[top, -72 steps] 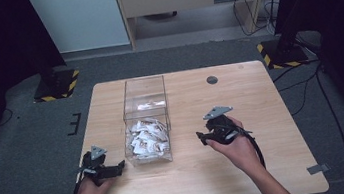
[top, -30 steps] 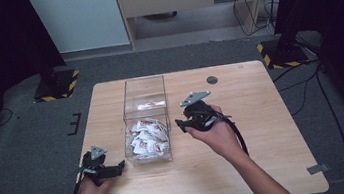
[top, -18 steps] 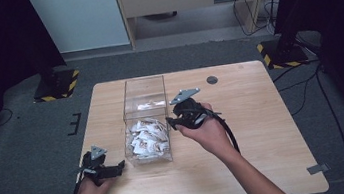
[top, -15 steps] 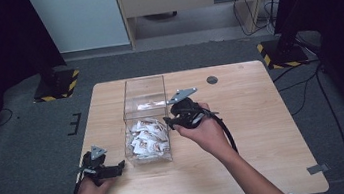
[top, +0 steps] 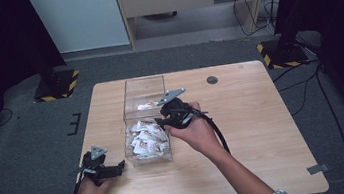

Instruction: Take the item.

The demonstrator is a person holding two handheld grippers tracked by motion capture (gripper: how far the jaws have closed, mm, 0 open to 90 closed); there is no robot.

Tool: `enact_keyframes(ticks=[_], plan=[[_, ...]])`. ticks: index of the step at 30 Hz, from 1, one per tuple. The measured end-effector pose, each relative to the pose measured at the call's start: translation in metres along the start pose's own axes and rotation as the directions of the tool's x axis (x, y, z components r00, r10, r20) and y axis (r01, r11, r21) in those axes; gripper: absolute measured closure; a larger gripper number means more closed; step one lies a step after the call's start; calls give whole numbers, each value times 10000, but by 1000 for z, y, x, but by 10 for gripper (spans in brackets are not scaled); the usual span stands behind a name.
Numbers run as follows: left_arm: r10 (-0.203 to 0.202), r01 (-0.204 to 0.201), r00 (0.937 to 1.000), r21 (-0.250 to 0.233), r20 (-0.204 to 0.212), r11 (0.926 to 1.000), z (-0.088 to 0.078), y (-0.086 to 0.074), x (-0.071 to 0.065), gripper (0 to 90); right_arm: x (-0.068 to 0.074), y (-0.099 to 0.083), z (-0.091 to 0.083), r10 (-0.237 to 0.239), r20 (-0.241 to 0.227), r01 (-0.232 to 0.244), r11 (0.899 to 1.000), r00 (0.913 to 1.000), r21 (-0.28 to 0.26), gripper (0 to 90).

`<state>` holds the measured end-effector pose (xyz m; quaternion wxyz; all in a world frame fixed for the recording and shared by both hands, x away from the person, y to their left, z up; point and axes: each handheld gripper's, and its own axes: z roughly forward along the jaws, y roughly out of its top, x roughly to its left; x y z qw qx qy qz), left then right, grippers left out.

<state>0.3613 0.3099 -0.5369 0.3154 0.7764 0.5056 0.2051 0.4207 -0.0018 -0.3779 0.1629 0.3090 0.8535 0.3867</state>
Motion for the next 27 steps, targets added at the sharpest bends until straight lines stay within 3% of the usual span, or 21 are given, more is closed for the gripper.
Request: enact_keyframes(ticks=[17,27], plan=[[0,0,10000,0,1,10000,0,0,0,0,7,0,11,-124,-312,125,9999,9994,14,617],[1,-1,10000,2,-1,10000,0,0,0,0,17,-9,28,-168,-656,183,9996,9977,221,668]])
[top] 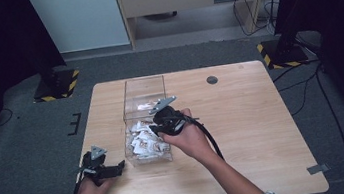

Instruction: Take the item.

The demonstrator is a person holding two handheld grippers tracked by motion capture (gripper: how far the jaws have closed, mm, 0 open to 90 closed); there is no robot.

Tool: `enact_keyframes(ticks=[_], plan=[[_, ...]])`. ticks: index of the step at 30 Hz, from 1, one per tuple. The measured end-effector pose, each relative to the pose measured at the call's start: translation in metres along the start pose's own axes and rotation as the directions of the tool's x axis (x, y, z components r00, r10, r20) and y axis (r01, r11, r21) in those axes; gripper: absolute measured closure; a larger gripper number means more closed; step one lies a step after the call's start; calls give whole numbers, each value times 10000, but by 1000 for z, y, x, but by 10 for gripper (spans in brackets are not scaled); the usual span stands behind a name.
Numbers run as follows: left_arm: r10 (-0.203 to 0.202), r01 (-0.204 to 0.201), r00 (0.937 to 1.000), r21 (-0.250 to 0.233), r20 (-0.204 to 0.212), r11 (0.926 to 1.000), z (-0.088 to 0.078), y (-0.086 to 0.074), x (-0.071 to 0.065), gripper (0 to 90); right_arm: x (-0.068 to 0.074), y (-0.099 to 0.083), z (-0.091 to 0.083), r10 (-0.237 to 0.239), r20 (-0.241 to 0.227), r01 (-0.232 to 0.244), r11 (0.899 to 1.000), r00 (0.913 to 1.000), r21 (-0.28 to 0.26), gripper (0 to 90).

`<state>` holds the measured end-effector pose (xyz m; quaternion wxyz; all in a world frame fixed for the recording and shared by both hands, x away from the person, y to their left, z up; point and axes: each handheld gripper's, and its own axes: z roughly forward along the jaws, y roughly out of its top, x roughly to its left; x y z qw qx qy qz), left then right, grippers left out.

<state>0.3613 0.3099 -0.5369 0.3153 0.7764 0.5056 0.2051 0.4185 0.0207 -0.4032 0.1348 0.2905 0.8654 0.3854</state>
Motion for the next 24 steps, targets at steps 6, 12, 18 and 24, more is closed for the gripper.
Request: enact_keyframes(ticks=[6,12,18,24], plan=[[1,-1,10000,0,0,10000,0,0,0,0,1,-5,10,29,-101,-28,9999,9999,154,669],[-1,1,10000,0,1,10000,0,0,0,0,5,-8,20,25,-227,-18,9995,9997,308,653],[0,0,10000,-1,0,10000,0,0,0,0,8,-12,29,-50,-244,63,9985,9997,541,630],[-2,2,10000,-1,2,10000,0,0,0,0,7,-16,35,137,-251,-119,9973,9996,731,625]])
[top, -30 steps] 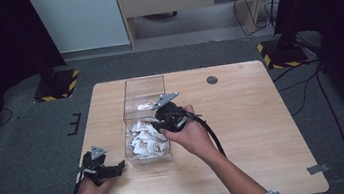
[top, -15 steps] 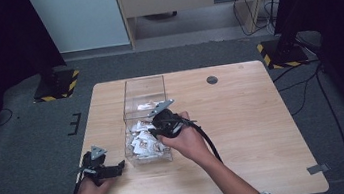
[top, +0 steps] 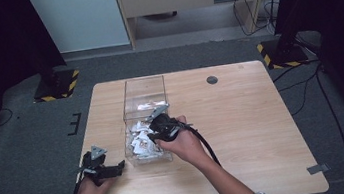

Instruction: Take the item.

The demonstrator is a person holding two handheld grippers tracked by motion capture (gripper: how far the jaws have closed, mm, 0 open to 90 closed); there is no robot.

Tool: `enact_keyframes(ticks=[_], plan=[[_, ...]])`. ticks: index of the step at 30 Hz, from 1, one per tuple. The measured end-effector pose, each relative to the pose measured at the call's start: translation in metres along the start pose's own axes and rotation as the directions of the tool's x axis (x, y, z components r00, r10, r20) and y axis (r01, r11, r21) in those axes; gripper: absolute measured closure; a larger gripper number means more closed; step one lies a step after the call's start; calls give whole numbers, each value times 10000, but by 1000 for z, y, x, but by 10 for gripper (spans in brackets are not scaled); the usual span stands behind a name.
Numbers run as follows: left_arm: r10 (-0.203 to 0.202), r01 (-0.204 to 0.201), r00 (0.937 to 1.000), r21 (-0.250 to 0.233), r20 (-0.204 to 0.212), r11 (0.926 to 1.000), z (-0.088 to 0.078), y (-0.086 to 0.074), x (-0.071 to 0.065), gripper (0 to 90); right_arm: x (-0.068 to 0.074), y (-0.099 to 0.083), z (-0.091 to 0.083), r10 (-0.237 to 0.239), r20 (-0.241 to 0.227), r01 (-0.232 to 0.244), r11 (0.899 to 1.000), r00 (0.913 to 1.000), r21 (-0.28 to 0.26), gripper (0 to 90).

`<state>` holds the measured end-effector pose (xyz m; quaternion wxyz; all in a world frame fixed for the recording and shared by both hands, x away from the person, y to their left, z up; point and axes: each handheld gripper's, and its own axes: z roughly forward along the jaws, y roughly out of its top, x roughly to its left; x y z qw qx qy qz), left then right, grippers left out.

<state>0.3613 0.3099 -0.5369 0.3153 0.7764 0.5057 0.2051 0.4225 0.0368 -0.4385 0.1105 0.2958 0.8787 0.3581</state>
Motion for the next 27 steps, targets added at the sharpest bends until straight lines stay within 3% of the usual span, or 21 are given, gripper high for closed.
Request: enact_keyframes(ticks=[16,27], plan=[[4,-4,10000,2,0,10000,0,0,0,0,-1,-5,11,-50,54,49,9996,10000,283,709],[7,-7,10000,5,-1,10000,0,0,0,0,-3,-7,9,-39,166,36,9998,9999,220,880]])
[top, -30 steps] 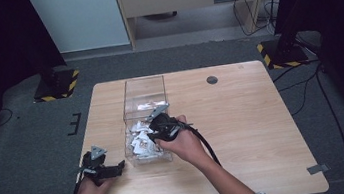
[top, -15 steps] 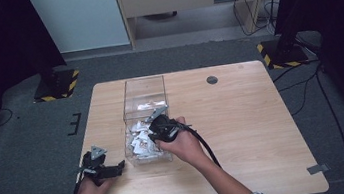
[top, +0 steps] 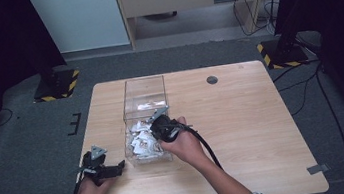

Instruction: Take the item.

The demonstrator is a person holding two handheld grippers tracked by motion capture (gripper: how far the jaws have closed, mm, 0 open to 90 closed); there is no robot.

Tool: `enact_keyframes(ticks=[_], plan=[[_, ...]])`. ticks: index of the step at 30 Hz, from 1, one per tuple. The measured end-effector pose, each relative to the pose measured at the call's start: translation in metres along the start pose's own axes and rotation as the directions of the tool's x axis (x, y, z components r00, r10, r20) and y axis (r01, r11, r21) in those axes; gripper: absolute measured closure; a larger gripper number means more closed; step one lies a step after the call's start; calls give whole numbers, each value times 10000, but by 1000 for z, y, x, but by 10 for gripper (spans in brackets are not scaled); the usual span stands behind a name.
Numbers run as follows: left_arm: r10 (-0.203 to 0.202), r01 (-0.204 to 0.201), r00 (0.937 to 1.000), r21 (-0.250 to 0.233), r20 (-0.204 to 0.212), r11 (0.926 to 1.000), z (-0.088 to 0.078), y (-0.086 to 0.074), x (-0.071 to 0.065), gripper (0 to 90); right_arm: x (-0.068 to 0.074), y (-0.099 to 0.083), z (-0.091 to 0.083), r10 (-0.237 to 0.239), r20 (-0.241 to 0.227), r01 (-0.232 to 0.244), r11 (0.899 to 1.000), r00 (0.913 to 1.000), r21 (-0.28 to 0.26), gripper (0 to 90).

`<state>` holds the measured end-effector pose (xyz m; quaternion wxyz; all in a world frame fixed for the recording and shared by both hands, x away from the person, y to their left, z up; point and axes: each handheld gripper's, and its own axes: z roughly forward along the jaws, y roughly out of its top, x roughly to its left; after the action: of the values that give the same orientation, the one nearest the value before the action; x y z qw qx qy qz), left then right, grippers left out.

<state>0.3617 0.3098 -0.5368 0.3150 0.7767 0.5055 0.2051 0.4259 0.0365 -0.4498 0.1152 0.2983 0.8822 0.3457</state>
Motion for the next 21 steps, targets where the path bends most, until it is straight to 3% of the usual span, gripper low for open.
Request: enact_keyframes(ticks=[16,21], plan=[[1,-1,10000,-1,0,10000,0,0,0,0,-4,7,-24,491,-551,-535,9952,9973,-821,885],[-1,1,10000,-3,-1,10000,0,0,0,0,1,15,-33,349,-593,-413,9932,9976,-1089,885]])
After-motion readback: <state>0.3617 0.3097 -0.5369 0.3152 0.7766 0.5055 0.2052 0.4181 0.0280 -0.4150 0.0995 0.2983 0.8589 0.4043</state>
